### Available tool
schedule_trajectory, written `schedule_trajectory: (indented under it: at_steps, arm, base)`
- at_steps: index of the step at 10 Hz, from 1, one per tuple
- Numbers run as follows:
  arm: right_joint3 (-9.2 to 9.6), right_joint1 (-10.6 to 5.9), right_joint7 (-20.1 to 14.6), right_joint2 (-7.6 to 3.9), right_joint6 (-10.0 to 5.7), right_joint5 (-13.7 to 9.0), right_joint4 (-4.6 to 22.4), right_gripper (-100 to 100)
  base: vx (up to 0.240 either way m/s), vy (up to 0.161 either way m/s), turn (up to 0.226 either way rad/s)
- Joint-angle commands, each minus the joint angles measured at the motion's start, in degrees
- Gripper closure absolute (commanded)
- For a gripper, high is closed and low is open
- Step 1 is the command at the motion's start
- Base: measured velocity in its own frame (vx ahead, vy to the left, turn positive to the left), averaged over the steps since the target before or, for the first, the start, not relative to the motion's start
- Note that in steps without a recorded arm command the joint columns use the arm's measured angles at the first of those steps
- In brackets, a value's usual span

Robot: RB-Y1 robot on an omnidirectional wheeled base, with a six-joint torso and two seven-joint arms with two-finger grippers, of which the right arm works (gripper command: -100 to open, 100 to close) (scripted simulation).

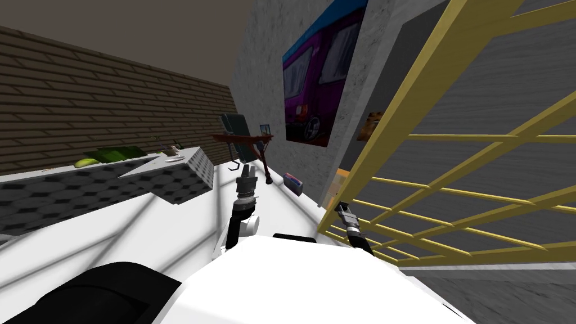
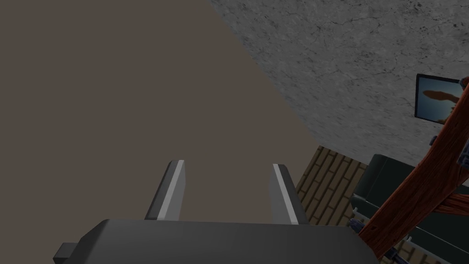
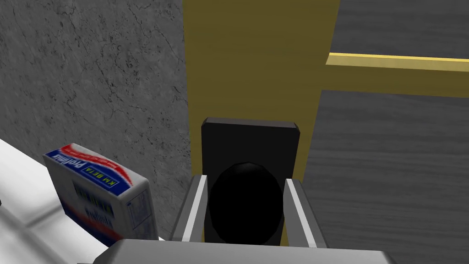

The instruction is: Pull the door open

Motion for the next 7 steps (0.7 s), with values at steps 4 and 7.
schedule_trajectory:
  at_steps: [4, 7]
  arm:
    - [3.62, 2.02, -3.1, -2.19, -1.44, 1.7, -1.5, 100]
    - [4.94, 2.33, -4.4, -3.06, -2.64, 2.3, -1.0, 100]
  base:
    - [-0.229, -0.035, 0.081]
    - [-0.16, -0.019, 0.057]
